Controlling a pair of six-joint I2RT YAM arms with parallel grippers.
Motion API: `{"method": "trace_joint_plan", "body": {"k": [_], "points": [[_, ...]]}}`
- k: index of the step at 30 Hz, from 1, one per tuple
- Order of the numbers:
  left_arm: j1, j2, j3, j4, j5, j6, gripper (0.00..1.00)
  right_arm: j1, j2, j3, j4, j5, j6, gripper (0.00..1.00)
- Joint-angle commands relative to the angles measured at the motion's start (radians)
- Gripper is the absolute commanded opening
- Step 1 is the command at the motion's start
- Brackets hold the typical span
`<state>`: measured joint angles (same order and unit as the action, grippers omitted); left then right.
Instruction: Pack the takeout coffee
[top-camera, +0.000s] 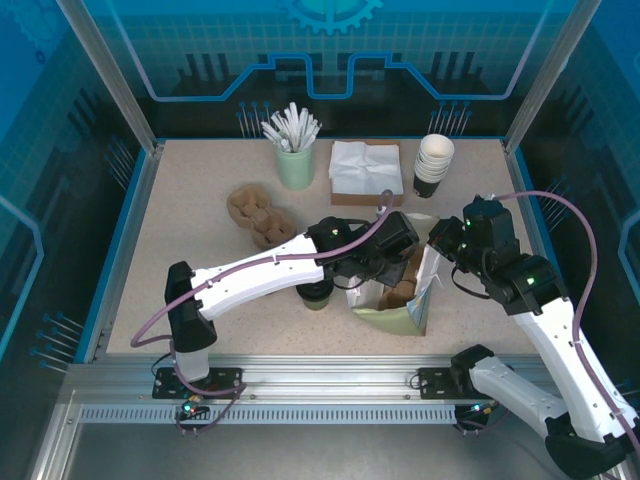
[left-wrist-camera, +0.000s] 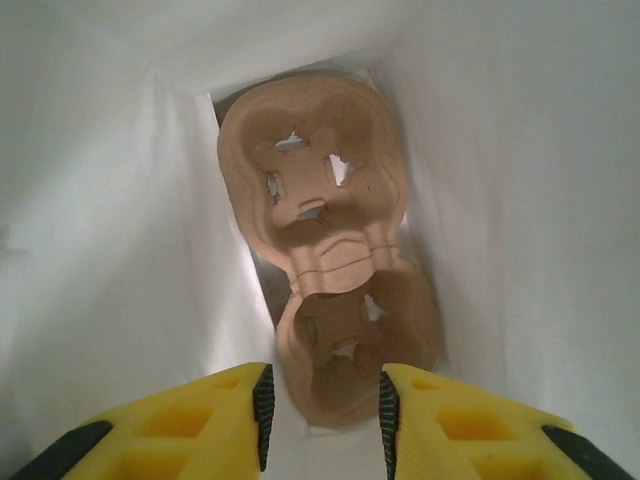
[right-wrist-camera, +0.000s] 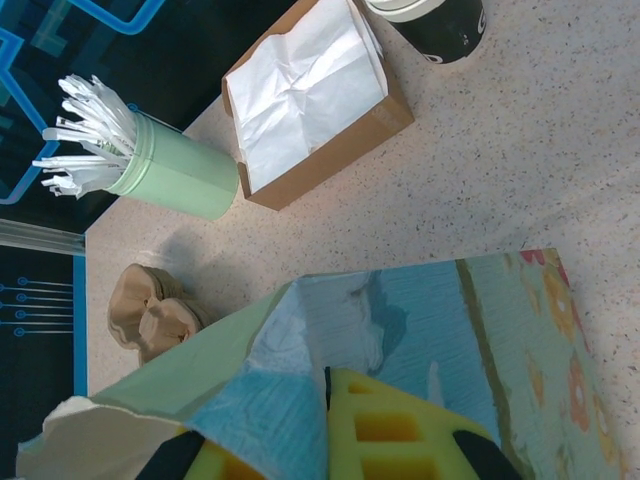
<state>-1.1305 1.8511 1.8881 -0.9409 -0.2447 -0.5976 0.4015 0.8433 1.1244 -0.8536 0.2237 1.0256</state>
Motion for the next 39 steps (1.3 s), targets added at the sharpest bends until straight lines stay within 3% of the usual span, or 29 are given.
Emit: {"method": "trace_joint_plan", "body": {"k": [1, 23, 39], "points": [[-0.013, 0.020, 0.022, -0.041, -0.040, -0.037, 0.36, 0.014, -0.019, -0.018, 0.016, -0.009, 0.026, 0.00], [-0.034, 0.113, 0.070, -0.071, -0.066, -0.063, 0.37, 0.013, -0.021, -0.064, 0.057, -0.020, 0.048, 0.00], [0.034, 0.076, -0.092, 0.091, 0.156, -0.100, 0.37, 0.014, -0.078, -0.088, 0.108, -0.103, -0.023, 0.00]]}}
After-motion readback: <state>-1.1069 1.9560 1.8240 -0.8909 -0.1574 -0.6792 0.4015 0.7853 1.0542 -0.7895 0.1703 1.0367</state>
